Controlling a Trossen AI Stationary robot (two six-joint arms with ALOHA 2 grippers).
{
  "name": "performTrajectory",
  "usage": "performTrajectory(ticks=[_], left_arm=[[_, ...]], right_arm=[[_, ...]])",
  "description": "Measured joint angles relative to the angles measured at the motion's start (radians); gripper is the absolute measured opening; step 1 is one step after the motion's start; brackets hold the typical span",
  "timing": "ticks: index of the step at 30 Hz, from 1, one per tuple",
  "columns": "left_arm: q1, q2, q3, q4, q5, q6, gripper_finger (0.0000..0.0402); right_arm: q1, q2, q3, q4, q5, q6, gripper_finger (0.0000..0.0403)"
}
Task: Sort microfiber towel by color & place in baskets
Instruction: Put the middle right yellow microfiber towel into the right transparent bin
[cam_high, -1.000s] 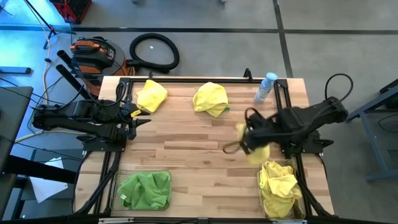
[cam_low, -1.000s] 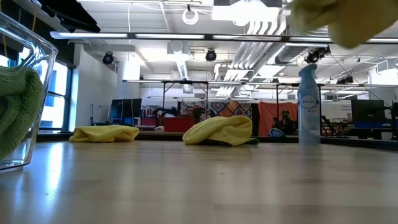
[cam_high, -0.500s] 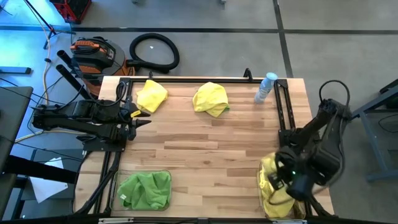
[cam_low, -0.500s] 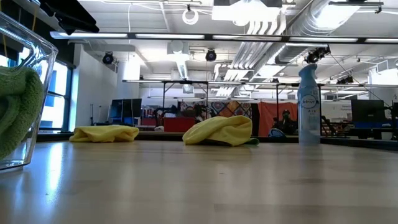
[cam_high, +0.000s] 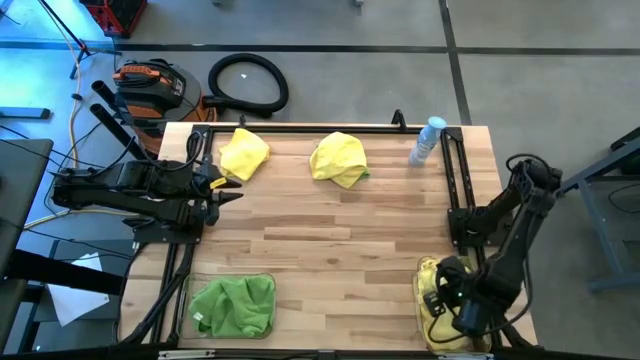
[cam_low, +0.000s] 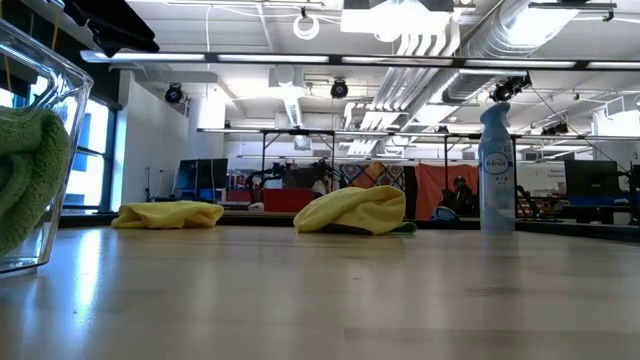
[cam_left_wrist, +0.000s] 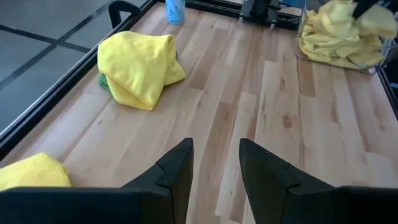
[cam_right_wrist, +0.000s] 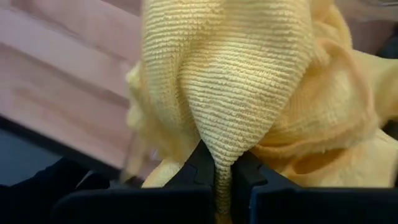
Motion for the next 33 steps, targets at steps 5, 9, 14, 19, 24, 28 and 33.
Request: performTrajectory(ticks=[5, 9, 14, 19, 24, 28, 33], left_arm=[[0.000, 0.000, 0.000, -0.001, 0.017, -0.014, 0.0119], [0.000, 0.000, 0.000, -0.001, 0.018, -0.014, 0.0119], [0.000, 0.000, 0.000, -0.002, 0.018, -0.014, 0.0119], [0.000, 0.000, 0.000, -0.002, 0.018, -0.013, 0.0119], [0.000, 0.000, 0.000, -0.004, 0.018, -0.013, 0.0119], [0.000, 0.000, 0.000, -0.004, -0.008, -0.012, 0.0119], [0.000, 0.000, 0.000, -0.004, -0.023, -0.012, 0.0119]], right_arm=[[0.000, 0.000, -0.133, 0.105, -0.047, 0.001, 0.0007], [0.000, 0.000, -0.194, 0.152, -0.048, 0.001, 0.0008], [-0.003, -0.001, -0.224, 0.207, -0.048, -0.021, 0.0022], [-0.007, -0.001, -0.224, 0.222, -0.049, -0.026, 0.0070], [-0.007, -0.001, -0.182, 0.180, -0.050, -0.026, 0.0124], [0.003, -0.001, -0.075, 0.055, -0.051, -0.028, 0.0155], [0.015, -0.001, 0.087, -0.118, -0.041, -0.049, 0.0173]])
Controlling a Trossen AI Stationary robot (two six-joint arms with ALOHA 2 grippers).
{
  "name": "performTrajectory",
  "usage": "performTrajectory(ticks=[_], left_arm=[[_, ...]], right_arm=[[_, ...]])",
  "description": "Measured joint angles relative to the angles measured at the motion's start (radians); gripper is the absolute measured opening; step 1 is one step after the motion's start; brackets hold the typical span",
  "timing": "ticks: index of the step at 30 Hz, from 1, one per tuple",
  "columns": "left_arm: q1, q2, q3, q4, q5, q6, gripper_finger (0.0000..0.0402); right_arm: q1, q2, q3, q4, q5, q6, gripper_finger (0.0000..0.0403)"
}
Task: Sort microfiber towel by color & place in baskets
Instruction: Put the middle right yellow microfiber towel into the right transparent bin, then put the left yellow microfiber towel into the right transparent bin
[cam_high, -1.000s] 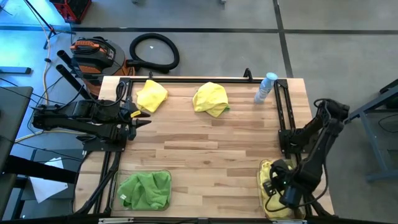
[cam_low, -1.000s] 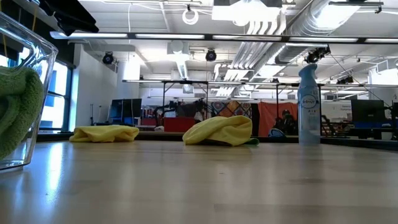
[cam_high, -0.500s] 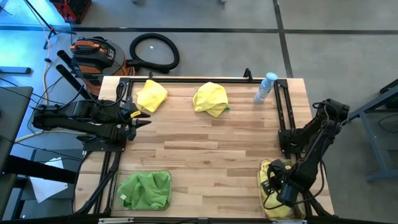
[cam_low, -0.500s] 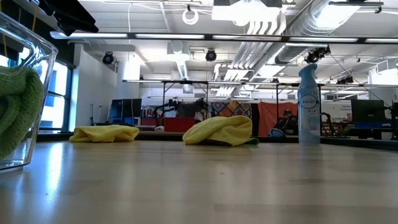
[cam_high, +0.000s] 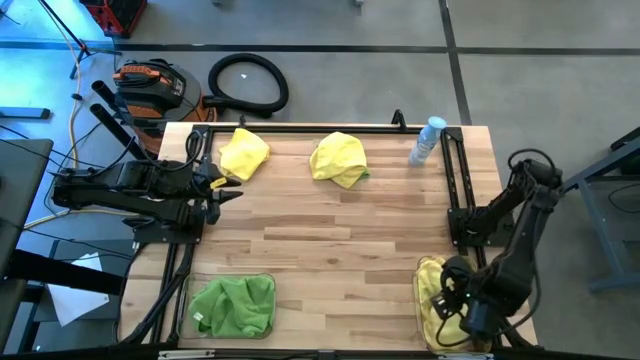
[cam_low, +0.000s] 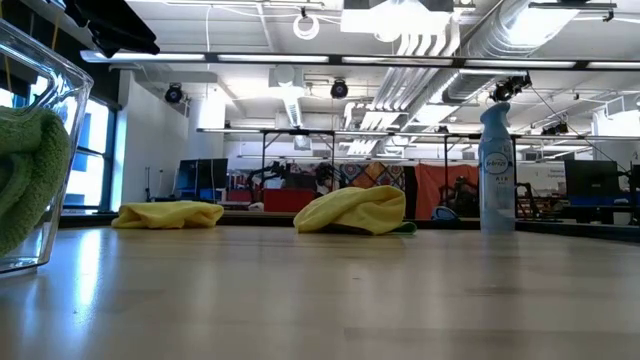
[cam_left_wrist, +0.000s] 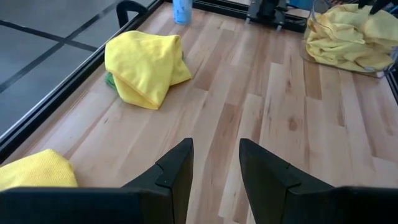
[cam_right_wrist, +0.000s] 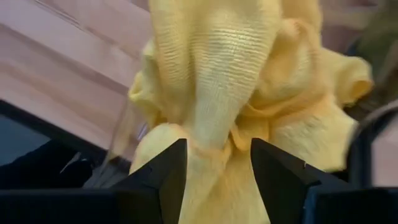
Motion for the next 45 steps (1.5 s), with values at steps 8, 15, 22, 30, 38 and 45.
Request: performTrajectory(ticks=[8, 15, 22, 30, 38, 45], left_arm=[[0.000, 0.000, 0.000, 0.000, -0.001, 0.000, 0.0119], [0.000, 0.000, 0.000, 0.000, -0.002, -0.011, 0.0119], [0.000, 0.007, 0.000, 0.003, -0.044, -0.055, 0.0119], [0.004, 0.099, 0.000, 0.003, -0.122, -0.086, 0.0119], [0.215, 0.280, 0.000, -0.154, -0.211, -0.237, 0.0119], [0.572, 0.440, 0.000, -0.104, 0.008, -0.049, 0.0119]], right_arm=[[0.000, -0.001, 0.148, -0.165, 0.076, -0.004, 0.0172], [-0.010, 0.000, 0.147, -0.185, 0.186, -0.004, 0.0172], [-0.090, 0.000, 0.147, -0.185, 0.503, -0.079, 0.0172], [-0.346, 0.001, 0.146, -0.025, 0.648, -0.404, 0.0171], [-0.610, 0.001, 0.146, 0.180, 0.645, -0.779, 0.0171], [-0.786, 0.001, 0.146, 0.197, 0.604, -0.907, 0.0171]])
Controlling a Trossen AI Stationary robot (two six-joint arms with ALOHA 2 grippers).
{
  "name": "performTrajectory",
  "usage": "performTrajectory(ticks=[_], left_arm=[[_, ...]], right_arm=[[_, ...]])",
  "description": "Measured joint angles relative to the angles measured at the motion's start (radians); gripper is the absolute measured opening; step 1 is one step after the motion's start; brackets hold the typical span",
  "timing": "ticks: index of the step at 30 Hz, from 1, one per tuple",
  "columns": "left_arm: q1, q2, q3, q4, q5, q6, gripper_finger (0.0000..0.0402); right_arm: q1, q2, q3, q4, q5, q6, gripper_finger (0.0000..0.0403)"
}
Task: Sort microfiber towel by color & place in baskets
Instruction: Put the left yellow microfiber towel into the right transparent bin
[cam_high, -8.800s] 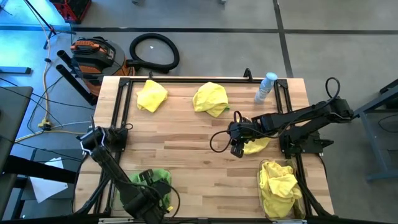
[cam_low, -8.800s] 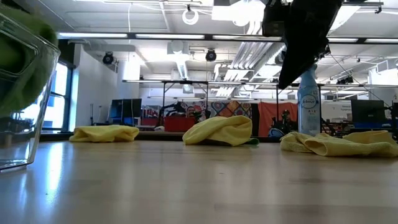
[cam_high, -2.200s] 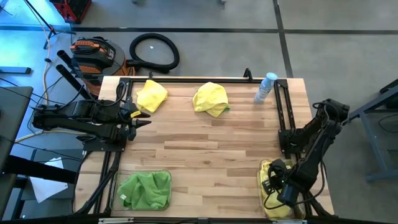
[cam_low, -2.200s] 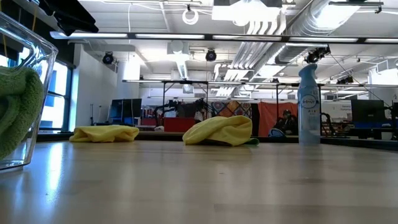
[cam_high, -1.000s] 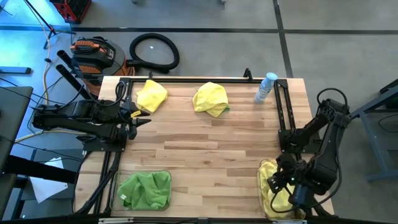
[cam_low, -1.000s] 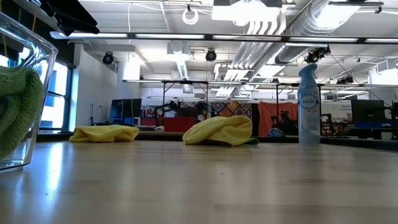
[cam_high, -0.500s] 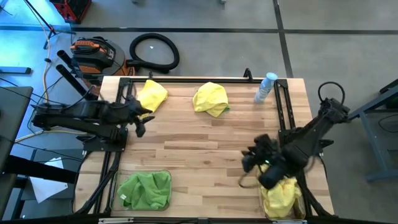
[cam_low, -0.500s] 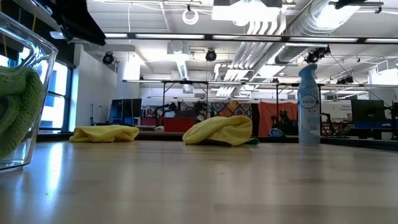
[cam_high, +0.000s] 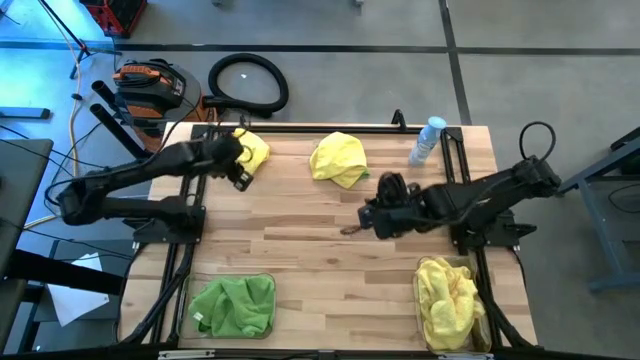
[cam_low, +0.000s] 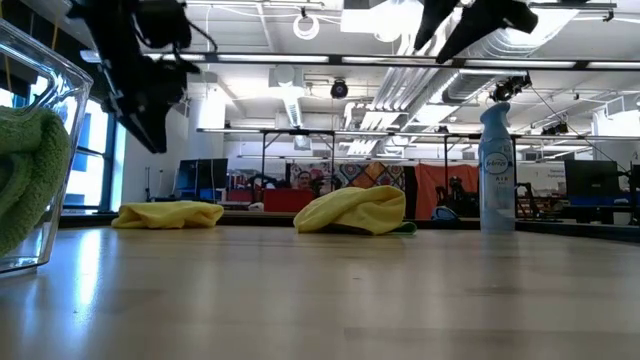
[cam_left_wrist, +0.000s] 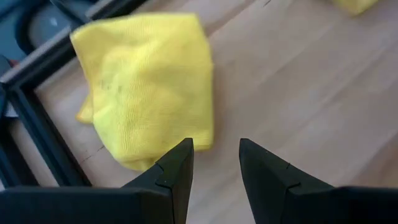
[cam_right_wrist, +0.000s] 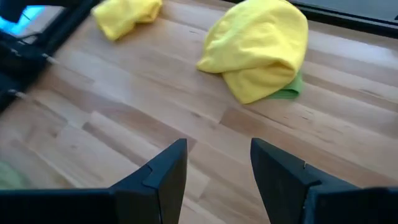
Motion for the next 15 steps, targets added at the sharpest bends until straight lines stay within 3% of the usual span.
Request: performTrajectory(ticks=[8, 15], left_arm=[[0.284, 0.219, 0.027, 0.057, 0.068, 0.164, 0.0119], [0.382, 0.382, 0.043, 0.067, 0.104, 0.229, 0.0119]], right_arm=[[-0.122, 0.000, 0.000, 0.005, -0.041, -0.065, 0.0171], [-0.160, 0.000, 0.000, 0.004, -0.043, -0.084, 0.0171]])
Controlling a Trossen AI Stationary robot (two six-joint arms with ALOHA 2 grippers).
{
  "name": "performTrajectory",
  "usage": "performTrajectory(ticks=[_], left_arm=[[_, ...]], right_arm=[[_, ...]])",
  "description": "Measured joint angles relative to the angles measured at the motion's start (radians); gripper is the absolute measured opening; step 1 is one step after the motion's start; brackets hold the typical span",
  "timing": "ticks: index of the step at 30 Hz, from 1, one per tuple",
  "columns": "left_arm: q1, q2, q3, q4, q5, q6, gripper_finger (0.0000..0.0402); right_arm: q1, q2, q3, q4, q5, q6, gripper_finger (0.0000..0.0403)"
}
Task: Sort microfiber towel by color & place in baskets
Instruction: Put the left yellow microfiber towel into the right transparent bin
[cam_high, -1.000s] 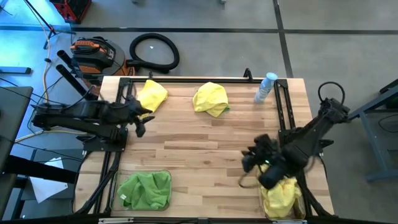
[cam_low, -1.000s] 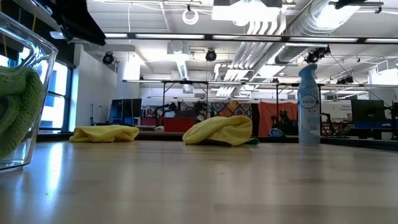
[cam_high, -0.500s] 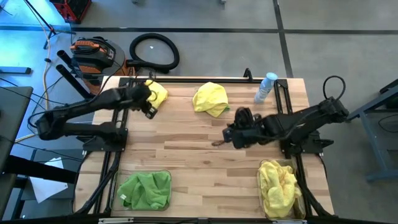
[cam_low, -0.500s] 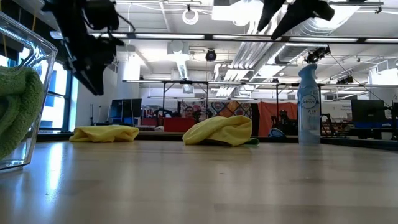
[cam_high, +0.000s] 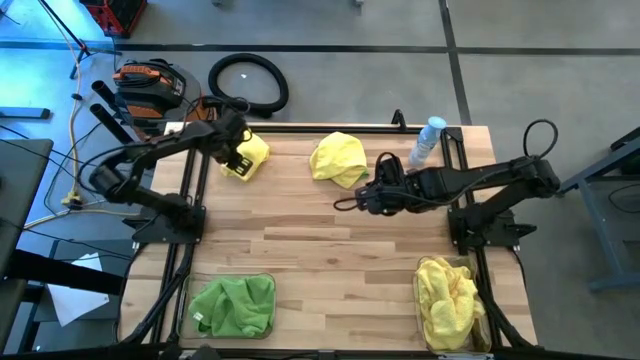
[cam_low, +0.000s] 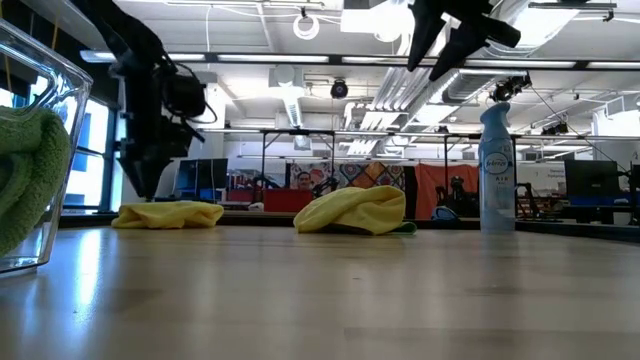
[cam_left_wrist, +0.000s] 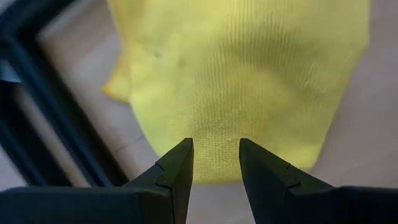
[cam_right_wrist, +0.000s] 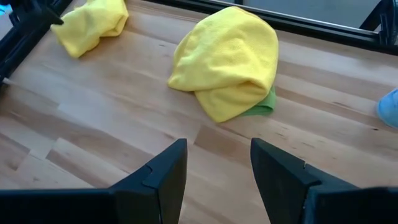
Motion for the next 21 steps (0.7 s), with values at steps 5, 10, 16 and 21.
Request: performTrajectory(ticks=[5, 10, 16, 21], left_arm=[[0.016, 0.081, 0.000, 0.000, 0.031, 0.021, 0.0118], [0.016, 0.154, 0.000, 0.003, 0.050, 0.020, 0.0089], [0.002, 0.188, 0.000, 0.006, 0.032, 0.019, 0.0009], [-0.013, 0.095, 0.000, -0.044, 0.053, -0.041, 0.0002]], right_arm=[[-0.007, 0.000, 0.000, -0.002, -0.004, 0.000, 0.0171], [-0.007, 0.000, 0.000, -0.001, -0.006, 0.002, 0.0171], [-0.006, 0.000, 0.000, -0.002, -0.006, 0.000, 0.0171], [-0.006, 0.000, 0.000, -0.004, -0.047, -0.048, 0.0171]])
